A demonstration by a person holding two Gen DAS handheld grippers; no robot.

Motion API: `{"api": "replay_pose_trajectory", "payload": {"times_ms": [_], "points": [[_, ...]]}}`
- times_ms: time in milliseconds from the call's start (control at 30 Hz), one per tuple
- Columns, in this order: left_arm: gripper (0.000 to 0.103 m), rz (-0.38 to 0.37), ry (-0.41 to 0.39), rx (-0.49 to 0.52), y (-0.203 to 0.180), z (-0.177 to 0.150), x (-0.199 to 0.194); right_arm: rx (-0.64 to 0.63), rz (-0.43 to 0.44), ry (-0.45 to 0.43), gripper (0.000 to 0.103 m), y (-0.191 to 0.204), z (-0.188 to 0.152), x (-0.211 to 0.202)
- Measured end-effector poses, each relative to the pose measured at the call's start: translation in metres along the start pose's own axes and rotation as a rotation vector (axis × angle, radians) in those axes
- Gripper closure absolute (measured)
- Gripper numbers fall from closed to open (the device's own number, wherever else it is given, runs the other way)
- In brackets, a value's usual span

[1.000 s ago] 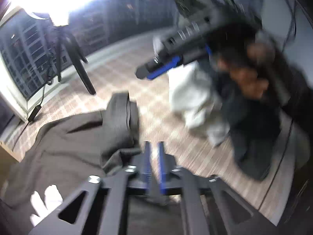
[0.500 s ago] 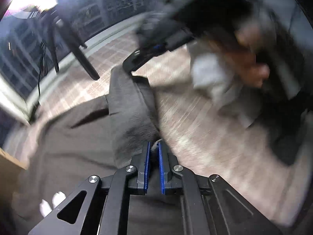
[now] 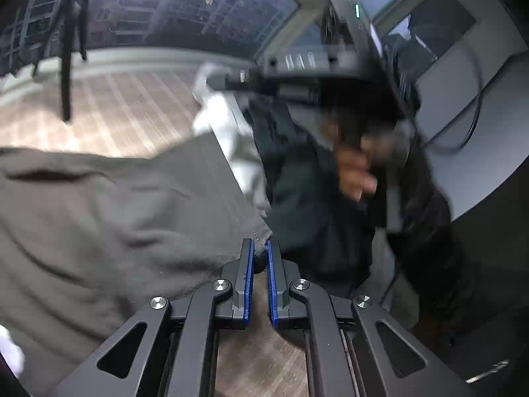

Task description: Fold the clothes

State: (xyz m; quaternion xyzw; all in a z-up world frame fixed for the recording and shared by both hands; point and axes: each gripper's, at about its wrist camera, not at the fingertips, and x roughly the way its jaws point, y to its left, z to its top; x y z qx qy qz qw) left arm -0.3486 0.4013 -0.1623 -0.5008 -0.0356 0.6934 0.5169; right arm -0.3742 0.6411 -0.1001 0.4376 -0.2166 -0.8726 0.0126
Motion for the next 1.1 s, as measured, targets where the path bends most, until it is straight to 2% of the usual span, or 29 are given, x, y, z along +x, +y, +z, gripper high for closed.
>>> {"api": "replay_pose_trajectory", "payload": {"times_ms": [33,200,300,367,433,467,533,600,700,733,800,833,900,1100], "points": [[0.096,-0.007,0.001,-0.016,0.001,-0.003,0.005,0.005,-0.016,0.026,0.101,-0.005,-0.002,0.005],[0.096,-0.039,0.005,-0.096,0.008,-0.021,0.03,0.032,0.02,0.179,0.099,-0.007,-0.018,0.027],[0.096,-0.041,-0.012,-0.127,0.015,-0.024,0.031,-0.002,-0.018,0.221,0.083,0.001,-0.023,0.038],[0.096,-0.03,-0.01,-0.116,0.015,-0.024,0.032,-0.022,-0.039,0.253,0.079,0.002,-0.023,0.05],[0.096,-0.018,-0.001,-0.103,0.014,-0.023,0.037,-0.043,-0.038,0.256,0.081,0.003,-0.021,0.058],[0.096,-0.012,0.004,-0.097,0.013,-0.023,0.039,-0.05,-0.039,0.257,0.094,0.003,-0.021,0.061],[0.096,-0.006,0.009,-0.08,0.011,-0.024,0.044,-0.025,-0.04,0.252,0.094,-0.001,-0.017,0.062],[0.096,-0.003,0.014,-0.069,0.008,-0.023,0.044,0.035,0.03,0.228,0.095,-0.007,-0.015,0.054],[0.096,0.021,0.019,-0.057,0.005,-0.022,0.043,0.074,0.033,0.232,0.096,-0.012,-0.013,0.047],[0.096,0.03,0.021,-0.049,0.004,-0.022,0.043,0.066,0.029,0.241,0.095,-0.009,-0.014,0.046],[0.096,0.049,0.024,-0.036,0.002,-0.023,0.045,0.032,-0.015,0.246,0.083,-0.001,-0.016,0.043],[0.096,0.056,0.028,-0.028,-0.001,-0.022,0.045,0.008,-0.045,0.246,0.07,0.004,-0.017,0.042],[0.096,0.084,0.032,0.003,-0.006,-0.019,0.046,-0.041,-0.08,0.242,0.068,0.013,-0.02,0.04],[0.096,0.133,0.046,0.076,-0.022,-0.011,0.045,-0.105,-0.061,0.244,0.068,0.031,-0.023,0.036]]}}
